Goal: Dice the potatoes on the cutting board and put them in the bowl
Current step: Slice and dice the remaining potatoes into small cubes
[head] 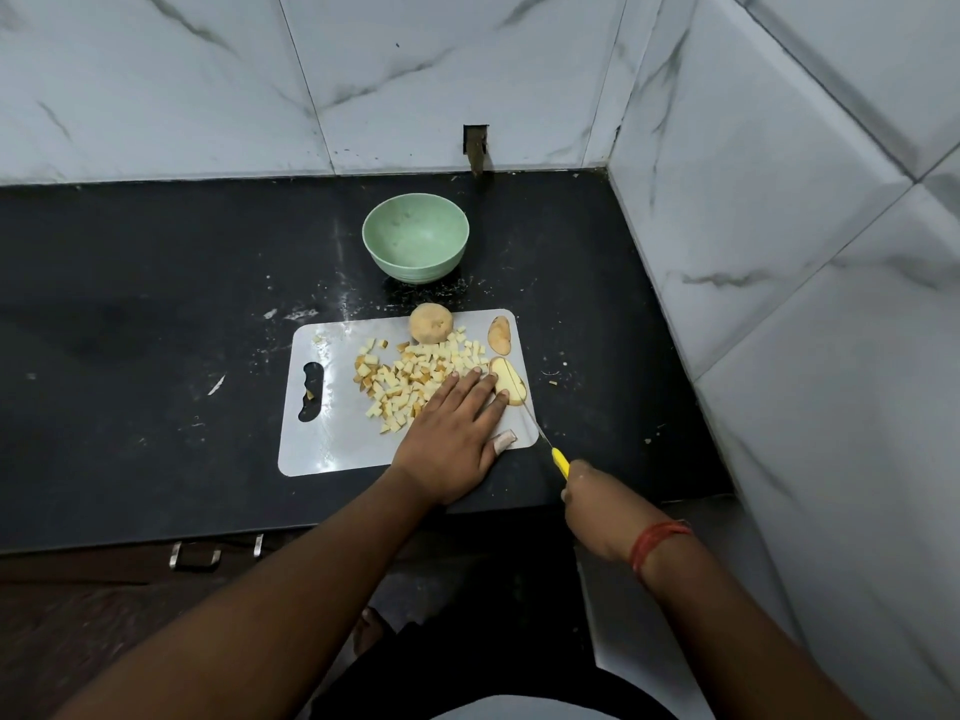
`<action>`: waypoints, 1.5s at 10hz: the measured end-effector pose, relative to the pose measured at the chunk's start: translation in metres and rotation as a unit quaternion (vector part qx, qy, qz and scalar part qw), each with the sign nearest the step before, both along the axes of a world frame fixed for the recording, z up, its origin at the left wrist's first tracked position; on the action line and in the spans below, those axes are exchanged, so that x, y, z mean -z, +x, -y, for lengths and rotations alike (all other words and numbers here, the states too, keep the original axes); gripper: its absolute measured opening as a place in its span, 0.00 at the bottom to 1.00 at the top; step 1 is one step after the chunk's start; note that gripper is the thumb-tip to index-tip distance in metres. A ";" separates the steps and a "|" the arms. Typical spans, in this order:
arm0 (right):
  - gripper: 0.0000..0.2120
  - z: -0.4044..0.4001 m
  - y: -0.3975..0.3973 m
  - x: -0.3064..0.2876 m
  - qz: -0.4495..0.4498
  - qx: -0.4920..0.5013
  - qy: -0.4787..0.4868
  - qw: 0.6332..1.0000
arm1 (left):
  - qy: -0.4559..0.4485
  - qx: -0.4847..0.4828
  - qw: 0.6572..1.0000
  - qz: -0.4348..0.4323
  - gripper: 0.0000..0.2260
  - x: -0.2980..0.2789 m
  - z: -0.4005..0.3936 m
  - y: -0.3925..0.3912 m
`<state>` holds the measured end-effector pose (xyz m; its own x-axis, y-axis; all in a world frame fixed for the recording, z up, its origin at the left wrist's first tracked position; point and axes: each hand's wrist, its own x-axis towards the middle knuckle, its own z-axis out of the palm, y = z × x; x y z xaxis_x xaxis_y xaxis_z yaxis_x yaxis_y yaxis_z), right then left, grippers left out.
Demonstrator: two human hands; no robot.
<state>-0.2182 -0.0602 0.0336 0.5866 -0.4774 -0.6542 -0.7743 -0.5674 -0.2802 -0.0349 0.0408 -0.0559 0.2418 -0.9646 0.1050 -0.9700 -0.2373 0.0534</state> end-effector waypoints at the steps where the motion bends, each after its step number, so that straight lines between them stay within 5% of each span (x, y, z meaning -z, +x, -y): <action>1: 0.01 0.001 -0.006 -0.005 0.011 0.009 0.000 1.000 | 0.005 -0.003 1.000 0.001 0.29 0.000 0.000 -0.001; 4: 0.03 0.009 0.040 -0.009 0.073 0.078 -0.039 0.994 | 0.007 0.000 1.000 -0.005 0.31 0.002 -0.001 -0.001; 9: 0.17 0.011 0.078 0.001 -0.012 0.048 -0.058 0.997 | 0.019 0.024 0.999 0.009 0.29 0.003 -0.002 0.002; 11: 0.15 0.012 0.069 0.008 0.031 -0.028 -0.049 0.998 | 0.027 0.020 0.999 0.012 0.30 0.001 -0.001 0.001; 12: 0.15 0.006 0.058 0.010 0.036 0.015 -0.039 0.998 | 0.029 0.015 0.999 0.011 0.30 -0.001 -0.001 0.001; 13: 0.15 -0.010 0.052 -0.013 -0.060 -0.128 0.005 0.990 | 0.033 0.010 0.999 0.014 0.30 -0.001 -0.001 0.000; 14: 0.16 -0.004 0.036 -0.006 -0.118 -0.256 -0.082 0.956 | 0.034 0.008 0.999 0.013 0.30 0.000 -0.001 0.000; 15: 0.20 -0.008 0.027 -0.003 -0.084 -0.247 -0.133 0.956 | 0.035 0.004 0.999 0.010 0.31 -0.001 -0.001 -0.001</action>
<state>-0.1907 -0.0518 0.0369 0.6804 -0.3328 -0.6530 -0.4157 -0.9090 0.0301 -0.0356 0.0417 -0.0554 0.2325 -0.9716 0.0428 -0.9726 -0.2320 0.0173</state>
